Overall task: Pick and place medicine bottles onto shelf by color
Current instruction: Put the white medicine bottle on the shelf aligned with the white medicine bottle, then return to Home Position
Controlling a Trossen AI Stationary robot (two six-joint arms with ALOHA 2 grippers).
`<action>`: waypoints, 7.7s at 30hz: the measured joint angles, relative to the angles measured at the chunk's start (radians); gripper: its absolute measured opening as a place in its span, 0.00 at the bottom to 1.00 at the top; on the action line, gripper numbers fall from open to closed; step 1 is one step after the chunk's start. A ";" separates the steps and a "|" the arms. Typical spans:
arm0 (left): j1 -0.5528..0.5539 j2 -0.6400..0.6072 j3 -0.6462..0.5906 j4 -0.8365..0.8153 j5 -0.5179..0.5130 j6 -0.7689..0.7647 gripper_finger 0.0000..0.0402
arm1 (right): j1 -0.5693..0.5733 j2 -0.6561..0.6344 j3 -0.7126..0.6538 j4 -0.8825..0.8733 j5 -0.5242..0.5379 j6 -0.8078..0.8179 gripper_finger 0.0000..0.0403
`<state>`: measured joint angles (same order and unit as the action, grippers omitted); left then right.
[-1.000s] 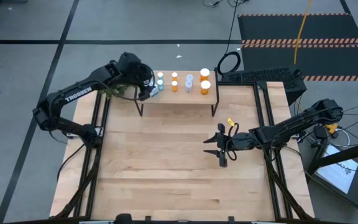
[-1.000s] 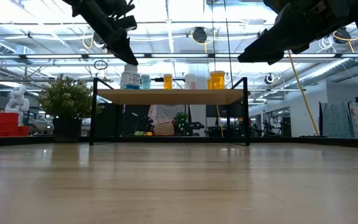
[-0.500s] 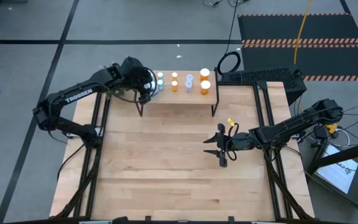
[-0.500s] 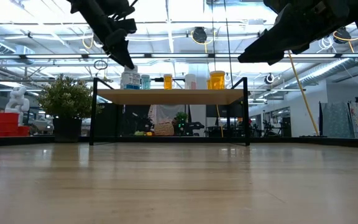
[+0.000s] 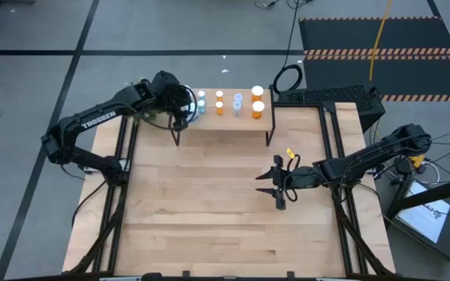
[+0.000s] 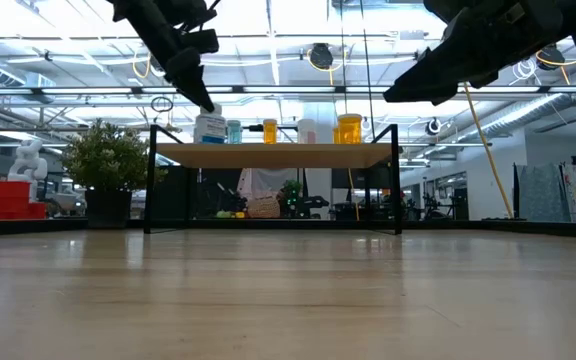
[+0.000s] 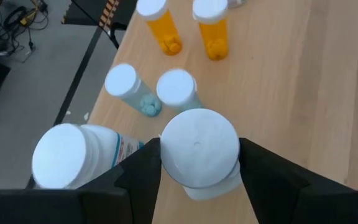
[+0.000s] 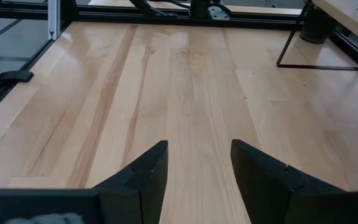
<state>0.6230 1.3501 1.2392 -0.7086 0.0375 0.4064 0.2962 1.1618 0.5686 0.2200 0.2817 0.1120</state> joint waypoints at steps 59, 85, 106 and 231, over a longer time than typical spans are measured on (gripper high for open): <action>0.077 -0.061 -0.001 -0.101 0.033 0.329 0.60 | 0.000 0.000 0.000 -0.004 0.000 0.007 0.42; 0.078 -0.024 0.000 -0.102 0.033 0.099 0.60 | 0.000 0.000 0.000 -0.004 0.000 0.011 0.42; 0.079 -0.036 0.000 -0.063 0.049 0.262 0.54 | 0.000 0.000 0.000 -0.004 0.000 0.015 0.42; -0.040 -0.215 -0.007 -0.038 -0.173 0.004 0.56 | 0.000 0.000 0.000 0.005 0.002 -0.004 0.42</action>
<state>0.5830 1.1355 1.2324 -0.7466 -0.1358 0.4101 0.2962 1.1618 0.5686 0.2254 0.2836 0.1077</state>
